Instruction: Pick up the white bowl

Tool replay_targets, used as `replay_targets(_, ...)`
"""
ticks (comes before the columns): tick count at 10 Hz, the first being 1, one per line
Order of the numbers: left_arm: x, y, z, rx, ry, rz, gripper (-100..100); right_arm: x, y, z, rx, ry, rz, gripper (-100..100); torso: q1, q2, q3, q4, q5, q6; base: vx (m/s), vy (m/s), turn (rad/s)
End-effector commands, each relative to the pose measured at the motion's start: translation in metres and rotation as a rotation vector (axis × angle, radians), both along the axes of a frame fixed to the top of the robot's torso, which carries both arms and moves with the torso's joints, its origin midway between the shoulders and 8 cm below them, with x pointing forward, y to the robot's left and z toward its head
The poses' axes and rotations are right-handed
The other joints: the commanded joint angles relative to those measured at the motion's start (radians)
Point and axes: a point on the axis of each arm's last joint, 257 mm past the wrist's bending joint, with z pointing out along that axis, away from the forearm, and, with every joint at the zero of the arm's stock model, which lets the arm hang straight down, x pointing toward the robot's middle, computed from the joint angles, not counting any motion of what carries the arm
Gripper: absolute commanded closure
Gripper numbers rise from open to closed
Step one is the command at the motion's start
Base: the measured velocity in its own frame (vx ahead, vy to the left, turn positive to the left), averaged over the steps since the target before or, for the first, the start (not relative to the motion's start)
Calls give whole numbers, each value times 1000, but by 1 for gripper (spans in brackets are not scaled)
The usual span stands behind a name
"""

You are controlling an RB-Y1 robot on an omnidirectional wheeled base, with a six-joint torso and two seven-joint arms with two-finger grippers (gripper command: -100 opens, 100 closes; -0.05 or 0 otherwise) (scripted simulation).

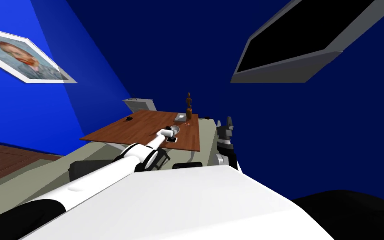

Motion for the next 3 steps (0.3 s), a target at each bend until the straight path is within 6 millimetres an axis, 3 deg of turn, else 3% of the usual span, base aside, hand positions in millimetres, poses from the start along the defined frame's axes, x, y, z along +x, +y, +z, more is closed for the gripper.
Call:
replay_targets(1,7,-7,5,8,-7,-24,100,0,0,0,0,0,0,0,0,0,0,0,0,0,-3,-11,134)
replay_targets(2,3,-3,1,3,0,-12,100,0,0,0,0,0,0,0,0,0,0,0,0,-1,0,-7,36)
replay_targets(3,4,-3,1,5,-3,-15,0,0,0,0,0,0,0,0,0,0,0,1,0,0,0,0,0)
